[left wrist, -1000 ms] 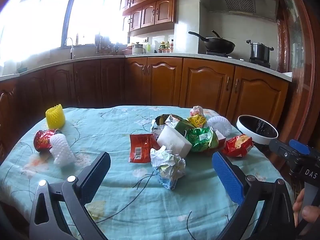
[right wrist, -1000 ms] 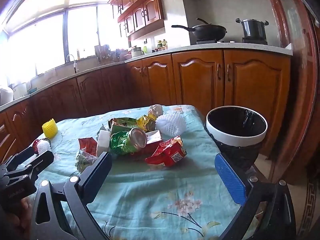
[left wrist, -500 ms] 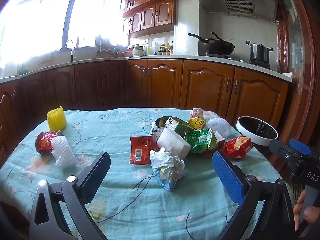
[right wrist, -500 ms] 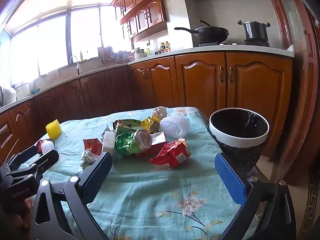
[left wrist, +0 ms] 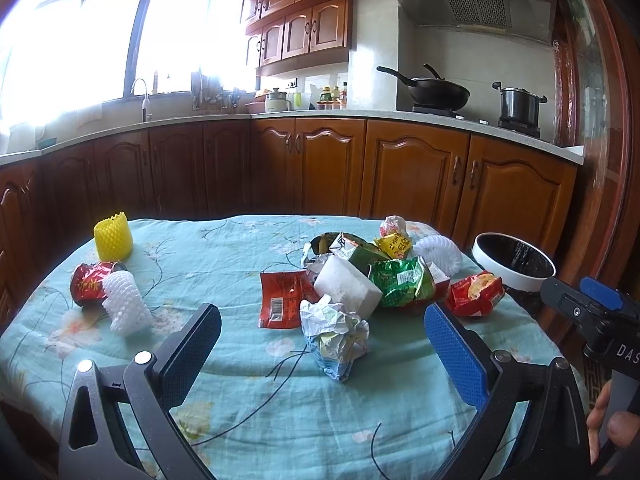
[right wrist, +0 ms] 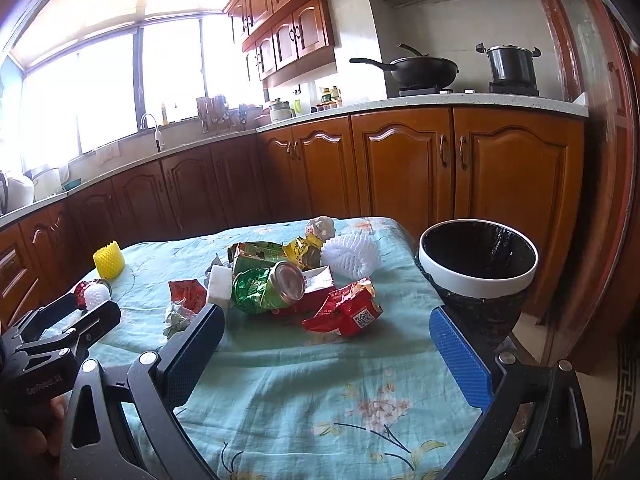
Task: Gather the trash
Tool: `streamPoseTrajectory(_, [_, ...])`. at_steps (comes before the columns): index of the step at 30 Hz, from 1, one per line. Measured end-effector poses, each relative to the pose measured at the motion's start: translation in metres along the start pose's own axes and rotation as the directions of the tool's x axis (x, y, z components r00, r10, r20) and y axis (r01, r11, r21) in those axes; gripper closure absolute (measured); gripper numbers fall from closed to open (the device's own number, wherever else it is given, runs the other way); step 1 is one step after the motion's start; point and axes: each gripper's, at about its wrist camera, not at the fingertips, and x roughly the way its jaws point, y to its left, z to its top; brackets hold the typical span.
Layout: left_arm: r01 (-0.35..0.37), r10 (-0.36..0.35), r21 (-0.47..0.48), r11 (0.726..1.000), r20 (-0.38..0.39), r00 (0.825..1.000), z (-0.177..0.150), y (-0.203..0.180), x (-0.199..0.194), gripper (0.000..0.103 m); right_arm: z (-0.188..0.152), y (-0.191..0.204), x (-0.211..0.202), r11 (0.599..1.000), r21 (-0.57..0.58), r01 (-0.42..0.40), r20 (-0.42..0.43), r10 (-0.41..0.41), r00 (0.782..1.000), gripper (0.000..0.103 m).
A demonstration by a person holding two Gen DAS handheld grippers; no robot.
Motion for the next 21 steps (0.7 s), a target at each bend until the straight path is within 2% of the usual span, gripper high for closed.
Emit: streamPoseTrajectory(21, [0.002, -0.002, -0.003, 1.000, -0.005, 1.000, -0.0023, -0.0025, 0.0022, 0.001, 0.0000, 0.0004, -0.0004, 1.000, 0.006, -0.008, 0.002, 0.007, 1.000, 0.000])
